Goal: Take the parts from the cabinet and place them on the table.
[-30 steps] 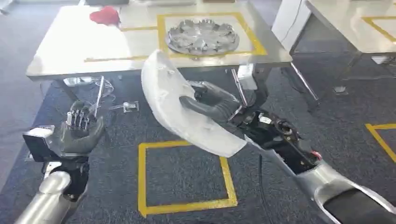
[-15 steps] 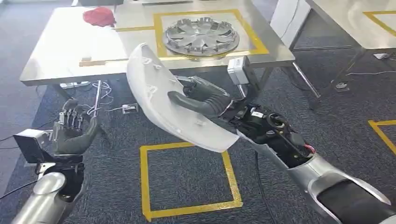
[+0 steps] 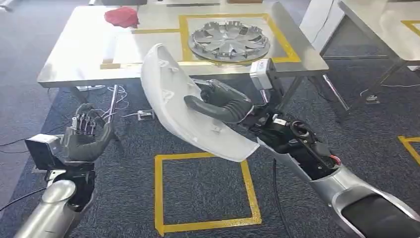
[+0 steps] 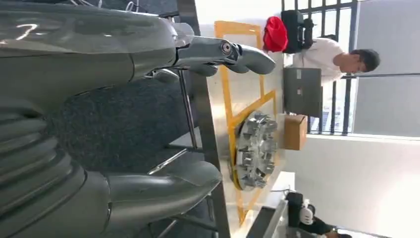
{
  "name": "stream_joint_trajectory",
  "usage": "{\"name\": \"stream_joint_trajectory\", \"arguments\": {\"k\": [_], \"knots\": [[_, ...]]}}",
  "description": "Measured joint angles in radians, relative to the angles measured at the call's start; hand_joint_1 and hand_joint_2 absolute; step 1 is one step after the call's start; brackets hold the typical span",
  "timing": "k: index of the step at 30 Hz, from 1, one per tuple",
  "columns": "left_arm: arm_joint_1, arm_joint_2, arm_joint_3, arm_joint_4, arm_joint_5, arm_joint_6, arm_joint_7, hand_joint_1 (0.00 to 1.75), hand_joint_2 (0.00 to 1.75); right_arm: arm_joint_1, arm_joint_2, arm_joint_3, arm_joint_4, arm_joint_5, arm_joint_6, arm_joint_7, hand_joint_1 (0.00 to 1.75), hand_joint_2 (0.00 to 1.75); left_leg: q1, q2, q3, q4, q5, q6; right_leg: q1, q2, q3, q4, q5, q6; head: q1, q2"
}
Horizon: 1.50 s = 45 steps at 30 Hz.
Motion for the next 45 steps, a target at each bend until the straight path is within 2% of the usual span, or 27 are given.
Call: {"name": "stream_joint_trajectory", "arguments": {"k": [12,15,17,18,19,21,22,23,24,25,27,28,29,30,31,32,33,34,35,36,37,38,39,40,43,44,45], "knots": [[-0.001,-0.002,0.000,0.000,0.000,0.000,-0.001,0.00,1.75,-0.022,0.009,0.012,0.025,0.013,0.004,-0.009,1.75,1.75,-0.004,0.000,0.002,0.000,-0.004,0.003,-0.003,-0.001,0.001,-0.001,-0.004,0.008,-0.014,0.000],[-0.001,-0.002,0.000,0.000,0.000,0.000,-0.002,0.00,1.75,-0.022,0.011,0.014,0.030,0.012,0.004,-0.009,1.75,1.75,-0.006,0.000,0.003,-0.004,-0.008,0.011,-0.005,0.000,0.009,0.000,0.002,0.017,-0.018,0.000],[-0.002,-0.003,0.000,0.000,0.000,0.000,-0.002,0.00,1.75,-0.024,0.013,0.014,0.032,0.012,0.004,-0.010,1.75,1.75,0.001,0.002,0.025,-0.017,-0.011,0.024,-0.002,0.000,0.010,0.014,-0.004,0.023,-0.016,0.000],[-0.003,-0.005,0.000,0.000,0.000,0.000,-0.003,0.00,1.75,-0.024,0.013,0.014,0.033,0.011,0.004,-0.011,1.75,1.75,0.003,0.004,0.035,-0.021,-0.013,0.027,-0.005,-0.006,-0.003,0.034,-0.021,0.023,-0.015,0.000],[-0.005,-0.005,0.000,0.000,0.000,0.000,-0.003,0.00,1.75,-0.026,0.013,0.014,0.034,0.011,0.004,-0.012,1.75,1.75,0.004,0.005,0.043,-0.021,-0.016,0.031,-0.004,-0.008,-0.026,0.092,-0.050,0.026,-0.012,0.000],[-0.005,-0.007,0.000,0.000,-0.001,0.000,-0.003,0.00,1.75,-0.022,0.013,0.014,0.036,0.011,0.005,-0.012,1.75,1.75,0.003,0.005,0.051,-0.020,-0.022,0.031,-0.005,-0.008,-0.110,0.258,-0.116,0.029,-0.005,0.000],[-0.003,-0.008,0.000,0.000,-0.001,0.000,-0.003,0.00,1.75,-0.020,0.013,0.015,0.039,0.011,0.005,-0.011,1.75,1.75,0.004,0.005,0.055,-0.020,-0.026,0.030,-0.007,-0.008,-0.148,0.323,-0.136,0.032,-0.005,0.000],[-0.002,-0.009,-0.001,0.000,-0.001,0.000,-0.003,0.00,1.75,-0.019,0.013,0.016,0.042,0.011,0.005,-0.011,1.75,1.75,0.004,0.005,0.060,-0.020,-0.030,0.027,-0.010,-0.009,-0.169,0.344,-0.133,0.033,-0.002,0.000],[-0.002,-0.010,-0.001,0.001,0.000,0.000,-0.003,0.00,1.75,-0.019,0.013,0.016,0.044,0.011,0.005,-0.011,1.75,1.75,0.006,0.005,0.067,-0.019,-0.036,0.023,-0.013,-0.011,-0.162,0.312,-0.104,0.034,0.000,0.000],[-0.002,-0.010,-0.001,0.001,0.000,0.000,-0.003,0.00,1.75,-0.019,0.013,0.016,0.044,0.011,0.005,-0.011,1.75,1.75,0.008,0.004,0.075,-0.019,-0.043,0.019,-0.016,-0.013,-0.132,0.240,-0.058,0.034,0.002,0.000],[-0.002,-0.011,-0.001,0.001,0.000,0.000,-0.002,0.00,1.75,-0.020,0.013,0.016,0.045,0.011,0.005,-0.012,1.75,1.75,0.011,0.003,0.097,-0.017,-0.061,0.004,-0.022,-0.018,-0.050,0.036,0.054,0.034,0.012,0.000],[-0.003,-0.010,-0.001,0.001,0.000,0.000,-0.003,0.00,1.75,-0.020,0.013,0.016,0.050,0.011,0.004,-0.012,1.75,1.75,0.010,0.003,0.097,-0.020,-0.063,-0.002,-0.014,-0.018,-0.046,0.028,0.028,0.035,0.011,0.000],[-0.005,-0.010,-0.001,0.001,0.000,0.000,-0.002,0.00,1.75,-0.023,0.013,0.017,0.050,0.011,0.005,-0.012,1.75,1.75,0.010,0.005,0.088,-0.017,-0.066,-0.008,-0.009,-0.017,-0.033,0.002,0.005,0.022,0.013,0.000],[-0.005,-0.011,-0.001,0.002,-0.001,0.000,-0.002,0.00,1.75,-0.018,0.015,0.019,0.050,0.011,0.005,-0.012,1.75,1.75,0.010,0.006,0.087,-0.019,-0.066,-0.014,-0.009,-0.014,-0.030,0.013,0.022,0.011,0.010,0.000],[-0.003,-0.011,-0.002,0.002,-0.002,0.000,-0.003,0.00,1.75,-0.018,0.015,0.020,0.051,0.011,0.006,-0.015,1.75,1.75,0.008,0.007,0.091,-0.016,-0.067,-0.021,-0.005,-0.014,-0.032,0.016,0.014,0.001,0.002,0.000],[-0.003,-0.013,-0.003,0.002,-0.002,0.000,-0.004,0.00,1.75,-0.018,0.014,0.019,0.051,0.012,0.005,-0.015,1.75,1.75,0.010,0.007,0.098,-0.020,-0.071,-0.027,-0.006,-0.010,-0.024,0.014,0.013,-0.004,0.004,0.000],[-0.005,-0.013,-0.003,0.002,-0.002,0.000,-0.004,0.00,1.75,-0.019,0.015,0.019,0.051,0.012,0.006,-0.016,1.75,1.75,0.012,0.008,0.085,0.011,-0.066,-0.031,-0.012,-0.009,-0.009,0.007,0.011,-0.008,0.006,0.000],[-0.007,-0.013,-0.003,0.002,-0.002,0.000,-0.006,0.00,1.75,-0.022,0.015,0.019,0.051,0.011,0.007,-0.018,1.75,1.75,0.013,0.008,0.042,0.083,-0.052,-0.034,-0.013,-0.008,-0.001,0.006,0.006,-0.015,-0.002,0.000],[-0.008,-0.013,-0.003,0.002,-0.002,0.000,-0.005,0.00,1.75,-0.022,0.015,0.020,0.052,0.011,0.007,-0.018,1.75,1.75,0.014,0.008,-0.015,0.166,-0.058,-0.038,-0.012,-0.008,0.005,0.005,0.000,-0.022,-0.010,0.000],[-0.006,-0.013,-0.003,0.002,-0.002,0.000,-0.005,0.00,1.75,-0.019,0.015,0.021,0.054,0.012,0.007,-0.016,1.75,1.75,0.014,0.008,-0.075,0.244,-0.083,-0.043,-0.011,-0.007,0.012,0.005,-0.009,-0.024,-0.018,0.000],[-0.002,-0.013,-0.003,0.002,-0.002,0.000,-0.005,0.00,1.75,-0.017,0.015,0.022,0.057,0.012,0.007,-0.016,1.75,1.75,0.014,0.008,-0.124,0.298,-0.119,-0.044,-0.009,-0.007,0.020,0.005,-0.017,-0.026,-0.019,0.000],[0.000,-0.013,-0.003,0.002,-0.002,0.000,-0.005,0.00,1.75,-0.015,0.015,0.022,0.058,0.012,0.007,-0.016,1.75,1.75,0.014,0.008,-0.159,0.323,-0.143,-0.044,-0.007,-0.005,0.029,0.005,-0.025,-0.028,-0.022,0.000],[0.000,-0.013,-0.003,0.002,-0.002,0.000,-0.005,0.00,1.75,-0.015,0.015,0.022,0.059,0.012,0.007,-0.016,1.75,1.75,0.014,0.008,-0.172,0.308,-0.139,-0.040,-0.005,-0.003,0.039,0.005,-0.033,-0.028,-0.026,0.000],[0.000,-0.013,-0.003,0.002,-0.002,0.000,-0.005,0.00,1.75,-0.015,0.015,0.022,0.059,0.012,0.007,-0.016,1.75,1.75,0.013,0.008,-0.163,0.253,-0.105,-0.033,-0.003,-0.001,0.053,0.005,-0.043,-0.028,-0.029,0.000],[-0.002,-0.012,-0.003,0.002,-0.002,0.000,-0.005,0.00,1.75,-0.016,0.015,0.022,0.060,0.012,0.007,-0.016,1.75,1.75,-0.007,0.007,-0.069,-0.018,0.097,0.007,0.000,0.002,0.086,0.003,-0.074,-0.025,-0.036,0.000],[-0.003,-0.012,-0.003,0.002,-0.002,0.000,-0.005,0.00,1.75,-0.016,0.015,0.023,0.062,0.012,0.007,-0.016,1.75,1.75,-0.012,0.005,-0.068,-0.036,0.093,0.004,0.005,0.005,0.094,0.006,-0.083,-0.017,-0.037,0.000],[-0.004,-0.013,-0.003,0.002,-0.002,0.000,-0.006,0.00,1.75,-0.017,0.015,0.023,0.062,0.014,0.007,-0.016,1.75,1.75,-0.014,0.005,-0.061,-0.035,0.082,0.004,0.003,0.007,0.092,-0.001,-0.088,-0.010,-0.038,0.000]]}}
